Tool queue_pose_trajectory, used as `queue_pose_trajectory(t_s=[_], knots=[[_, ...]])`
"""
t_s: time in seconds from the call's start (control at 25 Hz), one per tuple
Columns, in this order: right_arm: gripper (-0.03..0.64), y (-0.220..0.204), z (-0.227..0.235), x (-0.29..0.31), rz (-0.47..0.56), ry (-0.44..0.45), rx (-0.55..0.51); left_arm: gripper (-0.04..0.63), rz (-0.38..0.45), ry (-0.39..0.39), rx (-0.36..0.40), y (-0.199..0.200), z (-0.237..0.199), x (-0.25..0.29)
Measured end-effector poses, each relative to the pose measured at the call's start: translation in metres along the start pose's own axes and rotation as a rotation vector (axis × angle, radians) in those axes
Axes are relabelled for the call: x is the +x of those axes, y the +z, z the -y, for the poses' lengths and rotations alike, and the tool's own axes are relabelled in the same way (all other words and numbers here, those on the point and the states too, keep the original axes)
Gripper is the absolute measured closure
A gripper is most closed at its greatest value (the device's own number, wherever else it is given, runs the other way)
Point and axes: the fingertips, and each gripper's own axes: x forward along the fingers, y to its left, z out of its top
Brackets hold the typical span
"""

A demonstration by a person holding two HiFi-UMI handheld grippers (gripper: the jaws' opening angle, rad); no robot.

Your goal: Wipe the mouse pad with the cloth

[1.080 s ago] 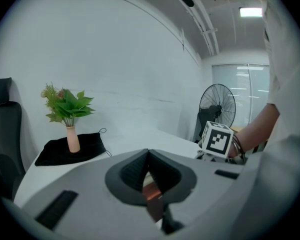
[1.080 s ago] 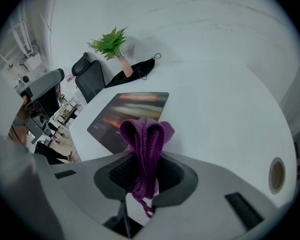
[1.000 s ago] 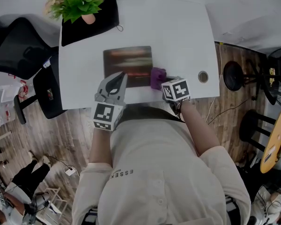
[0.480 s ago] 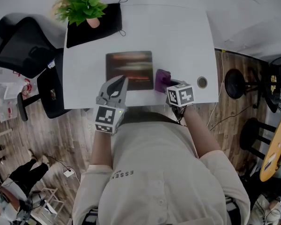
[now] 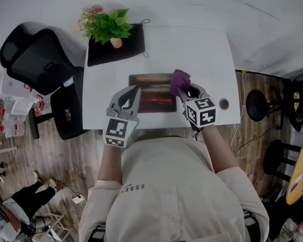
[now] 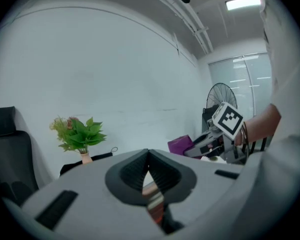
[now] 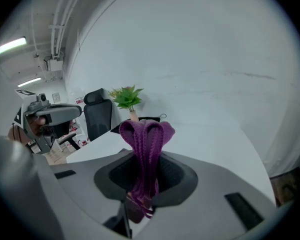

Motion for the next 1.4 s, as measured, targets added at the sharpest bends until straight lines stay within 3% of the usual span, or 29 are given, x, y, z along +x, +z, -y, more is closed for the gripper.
queue_pose_trajectory(t_s=[0.56, 0.76, 1.0, 1.16, 1.4], knots=[[0.523, 0.108, -0.05, -0.009, 0.327, -0.044, -0.15, 0.594, 0.071, 0.062, 0.007, 0.035, -0.082, -0.033], [0.525, 0.111, -0.058, -0.008, 0.343, -0.069, -0.207, 0.594, 0.081, 0.072, -0.017, 0.036, -0.093, -0.035], [0.531, 0.107, -0.054, -0.006, 0.35, -0.082, -0.16, 0.594, 0.075, 0.065, -0.03, 0.031, -0.096, -0.034], [0.535, 0.111, -0.06, -0.008, 0.374, -0.074, -0.2, 0.594, 0.071, 0.065, -0.036, 0.028, -0.098, -0.033], [0.535, 0.113, -0.065, -0.008, 0.372, -0.063, -0.204, 0.594, 0.081, 0.051, 0.004, 0.037, -0.092, -0.035]])
